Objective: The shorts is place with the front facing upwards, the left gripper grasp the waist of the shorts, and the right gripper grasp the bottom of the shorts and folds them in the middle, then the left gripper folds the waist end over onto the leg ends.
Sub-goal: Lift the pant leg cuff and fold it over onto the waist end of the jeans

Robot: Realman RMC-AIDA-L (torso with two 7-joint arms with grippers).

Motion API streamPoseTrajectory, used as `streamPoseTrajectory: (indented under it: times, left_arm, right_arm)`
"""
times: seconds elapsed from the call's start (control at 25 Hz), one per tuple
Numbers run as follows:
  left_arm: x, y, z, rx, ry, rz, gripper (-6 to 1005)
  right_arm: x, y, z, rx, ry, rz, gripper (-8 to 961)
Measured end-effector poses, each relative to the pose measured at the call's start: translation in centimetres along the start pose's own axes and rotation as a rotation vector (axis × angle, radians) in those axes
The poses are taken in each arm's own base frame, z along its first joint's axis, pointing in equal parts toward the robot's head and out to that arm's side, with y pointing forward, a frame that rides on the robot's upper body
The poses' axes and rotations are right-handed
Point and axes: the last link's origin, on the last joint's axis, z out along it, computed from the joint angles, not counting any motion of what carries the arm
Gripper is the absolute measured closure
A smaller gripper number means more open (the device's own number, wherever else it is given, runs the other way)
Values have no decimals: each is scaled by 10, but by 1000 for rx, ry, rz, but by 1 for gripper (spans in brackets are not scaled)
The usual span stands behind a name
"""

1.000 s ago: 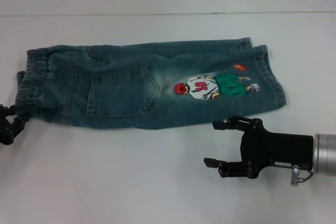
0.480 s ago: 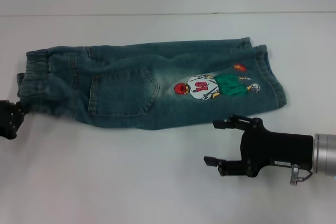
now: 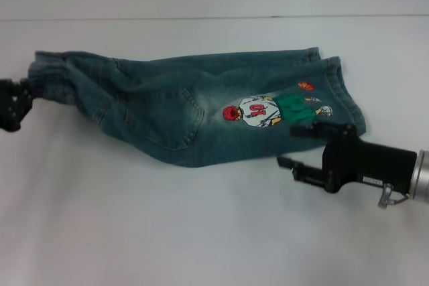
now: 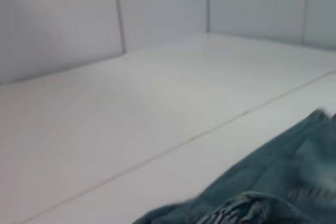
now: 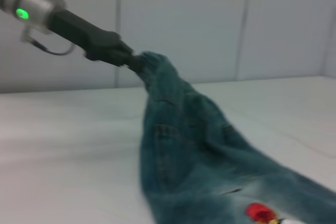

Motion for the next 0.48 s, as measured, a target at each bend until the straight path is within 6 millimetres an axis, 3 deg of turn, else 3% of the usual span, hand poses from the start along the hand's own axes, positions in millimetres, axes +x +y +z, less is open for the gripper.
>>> streamPoseTrajectory:
  times: [0.48]
  left_arm:
    - [68, -7, 6, -50, 72, -53, 936]
  right_arm:
    - [-3, -27, 18, 207, -35, 53, 571]
